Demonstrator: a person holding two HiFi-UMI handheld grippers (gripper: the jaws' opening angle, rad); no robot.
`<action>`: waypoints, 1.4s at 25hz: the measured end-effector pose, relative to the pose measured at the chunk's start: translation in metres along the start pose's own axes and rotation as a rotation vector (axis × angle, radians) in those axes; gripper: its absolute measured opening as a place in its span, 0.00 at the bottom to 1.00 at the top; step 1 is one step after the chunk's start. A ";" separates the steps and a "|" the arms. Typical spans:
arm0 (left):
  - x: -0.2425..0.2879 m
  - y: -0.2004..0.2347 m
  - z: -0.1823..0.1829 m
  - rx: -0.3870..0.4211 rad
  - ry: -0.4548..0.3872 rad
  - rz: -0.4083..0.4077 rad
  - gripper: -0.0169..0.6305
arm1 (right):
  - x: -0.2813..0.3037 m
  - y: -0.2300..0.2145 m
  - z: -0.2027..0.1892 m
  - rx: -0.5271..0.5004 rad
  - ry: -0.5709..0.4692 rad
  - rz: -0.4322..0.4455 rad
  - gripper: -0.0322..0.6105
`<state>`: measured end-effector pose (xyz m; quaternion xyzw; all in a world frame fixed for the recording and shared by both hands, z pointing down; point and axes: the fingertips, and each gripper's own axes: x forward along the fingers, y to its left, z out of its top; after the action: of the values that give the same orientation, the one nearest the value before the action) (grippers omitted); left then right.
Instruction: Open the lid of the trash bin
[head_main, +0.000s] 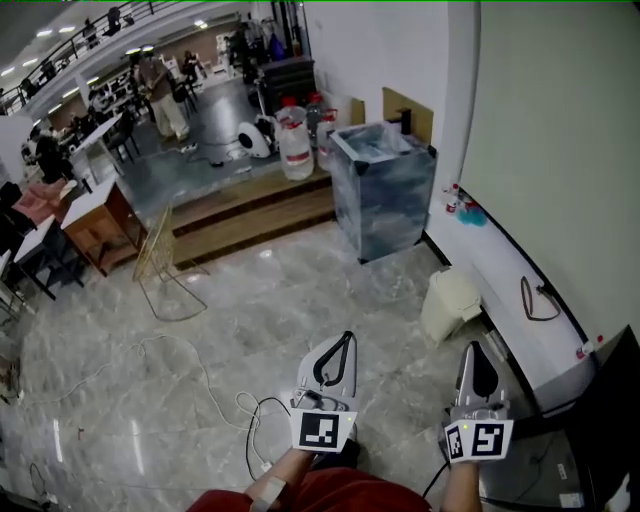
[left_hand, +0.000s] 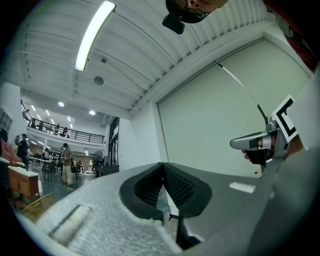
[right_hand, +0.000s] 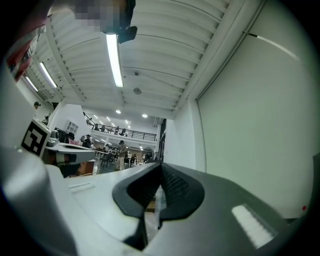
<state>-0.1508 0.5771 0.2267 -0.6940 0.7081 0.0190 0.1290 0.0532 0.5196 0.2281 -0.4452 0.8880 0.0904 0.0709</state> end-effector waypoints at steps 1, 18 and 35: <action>0.008 0.008 -0.002 0.000 0.000 0.004 0.03 | 0.012 0.002 -0.002 -0.001 0.004 0.007 0.05; 0.128 0.121 -0.071 -0.033 0.052 0.034 0.03 | 0.187 0.021 -0.062 -0.010 0.088 0.035 0.05; 0.211 0.156 -0.108 -0.044 0.040 -0.029 0.03 | 0.267 0.004 -0.089 -0.055 0.127 -0.016 0.05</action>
<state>-0.3223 0.3543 0.2629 -0.7072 0.6997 0.0189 0.0995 -0.1131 0.2945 0.2602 -0.4590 0.8843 0.0857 0.0027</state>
